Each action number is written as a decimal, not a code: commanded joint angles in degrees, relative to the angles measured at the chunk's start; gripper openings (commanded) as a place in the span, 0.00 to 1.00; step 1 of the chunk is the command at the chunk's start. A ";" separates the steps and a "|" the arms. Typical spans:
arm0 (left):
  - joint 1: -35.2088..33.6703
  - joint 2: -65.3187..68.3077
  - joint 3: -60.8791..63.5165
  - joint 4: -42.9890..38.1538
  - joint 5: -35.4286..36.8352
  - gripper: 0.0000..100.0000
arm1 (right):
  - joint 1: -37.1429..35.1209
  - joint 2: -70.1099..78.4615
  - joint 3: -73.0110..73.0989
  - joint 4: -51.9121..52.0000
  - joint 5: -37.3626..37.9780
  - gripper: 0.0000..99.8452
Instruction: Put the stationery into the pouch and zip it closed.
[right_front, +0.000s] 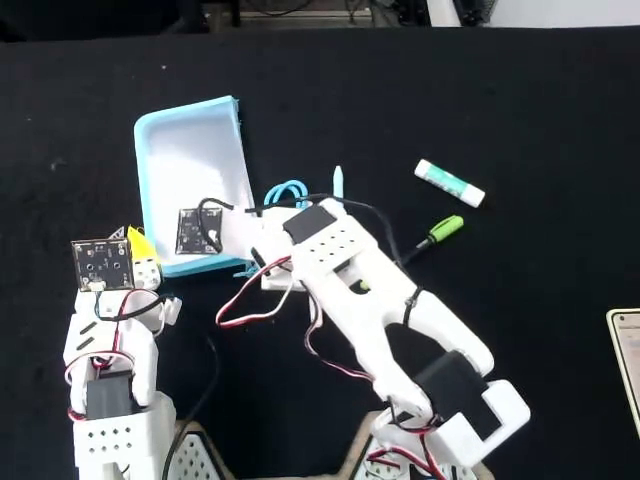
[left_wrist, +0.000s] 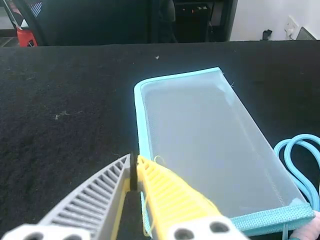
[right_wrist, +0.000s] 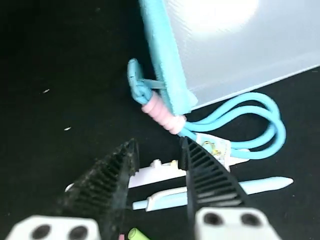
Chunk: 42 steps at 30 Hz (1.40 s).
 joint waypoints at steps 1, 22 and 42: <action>0.31 -0.26 1.45 0.18 0.62 0.03 | 2.37 -2.59 0.75 -5.10 0.62 0.15; -3.30 -0.26 1.45 -0.35 3.52 0.03 | 2.11 4.97 1.45 -8.35 9.93 0.28; -3.30 -0.26 1.45 -0.35 3.43 0.03 | -0.09 17.89 -4.53 -5.80 14.42 0.28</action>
